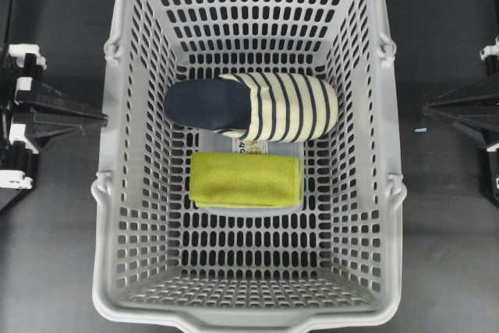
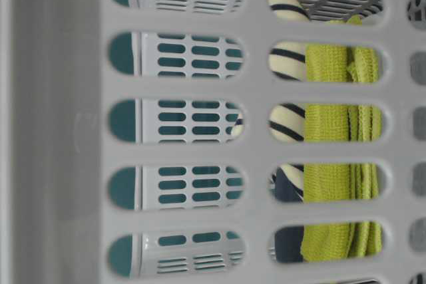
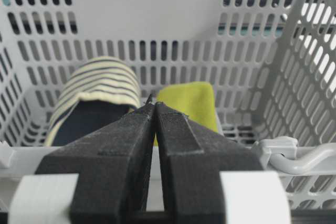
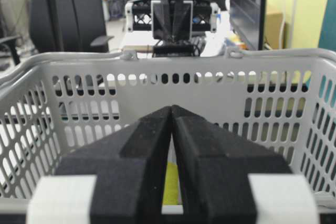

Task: Pick up the yellow cloth from the shopping basket with the left arm.
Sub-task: 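Lower the left gripper into the basket over the yellow-green cloth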

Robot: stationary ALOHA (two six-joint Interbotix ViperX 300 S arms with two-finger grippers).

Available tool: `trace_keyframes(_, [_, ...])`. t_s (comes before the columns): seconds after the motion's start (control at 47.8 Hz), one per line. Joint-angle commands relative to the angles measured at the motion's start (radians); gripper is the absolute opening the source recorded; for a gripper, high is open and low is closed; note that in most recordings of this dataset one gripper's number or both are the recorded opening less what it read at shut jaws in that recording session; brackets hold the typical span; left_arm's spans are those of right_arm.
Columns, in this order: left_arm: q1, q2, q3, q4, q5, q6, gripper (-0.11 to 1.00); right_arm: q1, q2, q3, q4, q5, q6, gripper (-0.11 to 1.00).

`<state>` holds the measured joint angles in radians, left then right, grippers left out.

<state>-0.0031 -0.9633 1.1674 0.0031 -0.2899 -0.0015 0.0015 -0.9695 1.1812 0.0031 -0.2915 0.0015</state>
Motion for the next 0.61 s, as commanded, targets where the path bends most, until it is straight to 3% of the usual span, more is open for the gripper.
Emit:
trace_keyframes(0.0, [-0.015,0.008,-0.107,0.041,0.147,-0.038,0.06,-0.005,0.011,-0.015,0.005,-0.005,0.005,0.0])
trace_keyframes(0.084, [-0.017,0.048,-0.181,0.041,0.301,-0.063,0.0,-0.005,0.008,-0.017,0.011,0.011,0.009,0.0])
trace_keyframes(0.251, [-0.037,0.17,-0.362,0.041,0.537,-0.061,0.0,-0.005,-0.003,-0.035,0.011,0.103,0.025,-0.01])
trace_keyframes(0.586, [-0.031,0.43,-0.669,0.041,0.81,-0.06,0.0,-0.021,-0.037,-0.055,0.009,0.245,0.02,0.0])
